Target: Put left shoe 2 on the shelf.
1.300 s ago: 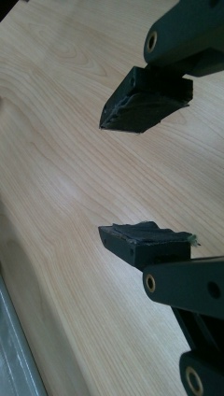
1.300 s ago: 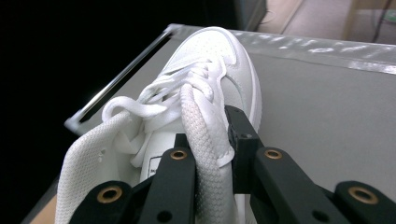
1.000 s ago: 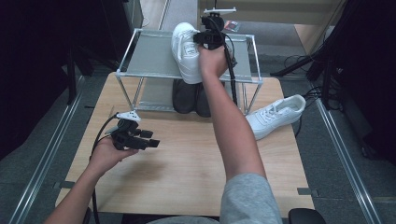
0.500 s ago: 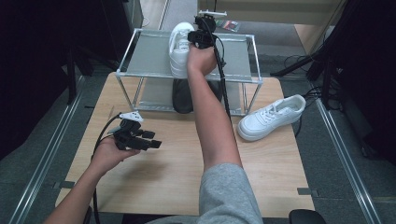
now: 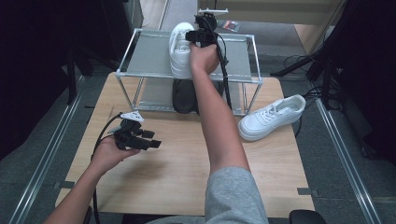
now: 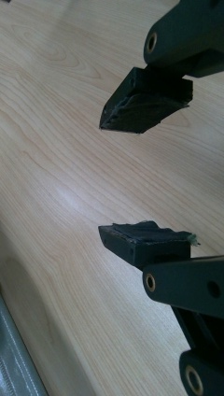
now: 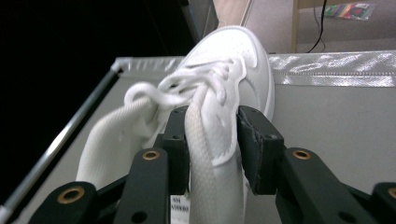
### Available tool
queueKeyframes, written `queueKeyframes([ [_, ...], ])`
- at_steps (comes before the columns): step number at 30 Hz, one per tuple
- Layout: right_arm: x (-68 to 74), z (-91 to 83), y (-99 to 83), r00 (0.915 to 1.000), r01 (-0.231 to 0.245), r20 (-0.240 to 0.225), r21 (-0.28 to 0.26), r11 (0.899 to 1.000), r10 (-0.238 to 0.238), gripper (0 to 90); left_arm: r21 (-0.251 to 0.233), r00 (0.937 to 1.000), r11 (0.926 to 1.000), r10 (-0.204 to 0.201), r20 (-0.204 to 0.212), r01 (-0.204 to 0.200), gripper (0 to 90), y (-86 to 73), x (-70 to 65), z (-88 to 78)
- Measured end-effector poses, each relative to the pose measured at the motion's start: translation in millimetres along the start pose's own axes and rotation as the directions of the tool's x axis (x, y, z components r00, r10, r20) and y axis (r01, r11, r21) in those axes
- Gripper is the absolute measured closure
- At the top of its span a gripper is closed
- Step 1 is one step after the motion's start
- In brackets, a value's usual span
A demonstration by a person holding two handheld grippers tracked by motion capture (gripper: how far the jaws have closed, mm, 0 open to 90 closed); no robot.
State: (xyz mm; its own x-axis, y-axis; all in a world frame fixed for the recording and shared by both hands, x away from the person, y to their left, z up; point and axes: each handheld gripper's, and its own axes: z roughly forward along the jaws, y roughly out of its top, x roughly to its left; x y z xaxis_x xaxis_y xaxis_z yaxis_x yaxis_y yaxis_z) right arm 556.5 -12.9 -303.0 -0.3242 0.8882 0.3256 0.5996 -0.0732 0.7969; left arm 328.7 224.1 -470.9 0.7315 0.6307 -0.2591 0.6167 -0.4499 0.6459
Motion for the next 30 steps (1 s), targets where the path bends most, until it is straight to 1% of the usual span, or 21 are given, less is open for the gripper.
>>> queueKeyframes([
  [1,0.0,0.0,0.0,1.0000,0.000,0.000,0.000,1.000,0.000,66.7,0.001,1.0000,1.0000,0.000,-0.002,0.000,43.2,-0.1,0.4,0.1],
  [2,0.3,-3.8,0.7,0.9992,0.039,-0.006,0.018,0.999,-0.039,66.5,0.003,1.0000,1.0000,-0.001,-0.003,0.001,43.2,-0.3,0.7,0.3],
  [4,0.6,-5.7,1.0,0.9990,0.044,-0.008,0.023,0.999,-0.044,66.5,0.005,1.0000,1.0000,0.000,-0.007,0.000,43.1,-0.4,0.7,0.6],
  [6,0.7,-17.3,3.1,0.9961,0.086,-0.022,0.019,0.996,-0.086,66.3,0.008,1.0000,1.0000,0.001,-0.005,0.000,43.2,-0.7,0.9,0.9],
  [9,0.0,-25.3,4.8,0.9929,0.112,-0.044,0.032,0.993,-0.111,64.3,0.014,1.0000,0.9999,0.000,-0.008,0.000,43.1,-0.5,1.0,0.9],
  [11,-1.7,-30.6,4.5,0.9892,0.120,-0.090,0.046,0.992,-0.116,62.6,0.015,0.9999,0.9999,0.002,-0.012,-0.002,43.0,-0.2,1.2,0.9],
  [12,-2.1,-34.1,3.4,0.9857,0.140,-0.103,0.055,0.989,-0.134,63.1,0.013,0.9999,0.9999,0.001,-0.014,-0.001,42.9,-0.1,1.0,1.0],
  [13,-2.3,-36.9,2.8,0.9838,0.150,-0.107,0.054,0.987,-0.144,64.3,0.013,0.9999,0.9999,0.001,-0.014,-0.001,42.9,-0.1,1.0,1.0],
  [14,-3.6,-41.9,2.3,0.9798,0.162,-0.126,0.049,0.986,-0.155,64.7,0.013,0.9999,0.9999,-0.001,-0.016,0.002,42.8,0.3,1.7,1.1],
  [17,-5.4,-53.0,1.8,0.9729,0.181,-0.154,0.044,0.983,-0.172,65.7,0.021,0.9998,0.9998,-0.003,-0.017,0.004,42.8,0.0,1.9,2.2],
  [18,-5.4,-53.0,1.8,0.9729,0.181,-0.154,0.044,0.983,-0.172,65.7,0.021,0.9998,0.9998,-0.003,-0.017,0.004,42.7,0.0,1.9,2.2],
  [19,-6.3,-61.1,0.8,0.9625,0.218,-0.177,0.053,0.974,-0.206,65.7,0.022,0.9998,0.9997,-0.001,-0.018,0.002,42.8,-0.2,1.8,2.3],
  [21,-7.5,-65.9,-0.7,0.9584,0.222,-0.195,0.046,0.974,-0.209,65.7,0.021,0.9998,0.9998,-0.003,-0.021,0.004,42.7,-0.2,1.8,2.2],
  [23,-8.5,-73.6,-4.0,0.9507,0.228,-0.223,0.030,0.973,-0.216,65.7,0.022,0.9997,0.9998,0.001,-0.024,0.000,42.6,0.0,2.1,2.1],
  [24,-8.5,-73.6,-4.0,0.9507,0.228,-0.223,0.030,0.973,-0.216,65.7,0.022,0.9997,0.9998,0.001,-0.024,0.000,42.6,0.0,2.1,2.1],
  [25,-8.7,-77.2,-5.6,0.9456,0.241,-0.231,0.026,0.970,-0.229,65.3,0.022,0.9998,0.9998,0.002,-0.022,-0.001,42.6,0.2,1.9,2.3],
  [26,-9.3,-84.1,-9.6,0.9347,0.268,-0.246,0.012,0.963,-0.257,64.7,0.022,0.9998,0.9998,0.002,-0.022,-0.002,42.6,0.3,1.7,2.5],
  [27,-9.3,-84.1,-9.6,0.9347,0.268,-0.246,0.012,0.963,-0.257,64.7,0.022,0.9998,0.9998,0.002,-0.022,-0.002,42.5,0.3,1.7,2.5],
  [28,-10.6,-90.2,-13.5,0.9238,0.287,-0.268,0.011,0.958,-0.274,64.2,0.023,0.9997,0.9997,0.005,-0.024,-0.004,42.5,0.2,1.6,2.7],
  [29,-10.6,-90.2,-13.5,0.9238,0.287,-0.268,0.011,0.958,-0.274,64.2,0.023,0.9997,0.9997,0.005,-0.024,-0.004,42.5,0.2,1.6,2.7],
  [30,-11.6,-93.0,-15.6,0.9185,0.299,-0.273,0.006,0.954,-0.286,64.2,0.020,0.9996,0.9998,0.004,-0.028,-0.004,42.5,0.1,1.4,2.6],
])
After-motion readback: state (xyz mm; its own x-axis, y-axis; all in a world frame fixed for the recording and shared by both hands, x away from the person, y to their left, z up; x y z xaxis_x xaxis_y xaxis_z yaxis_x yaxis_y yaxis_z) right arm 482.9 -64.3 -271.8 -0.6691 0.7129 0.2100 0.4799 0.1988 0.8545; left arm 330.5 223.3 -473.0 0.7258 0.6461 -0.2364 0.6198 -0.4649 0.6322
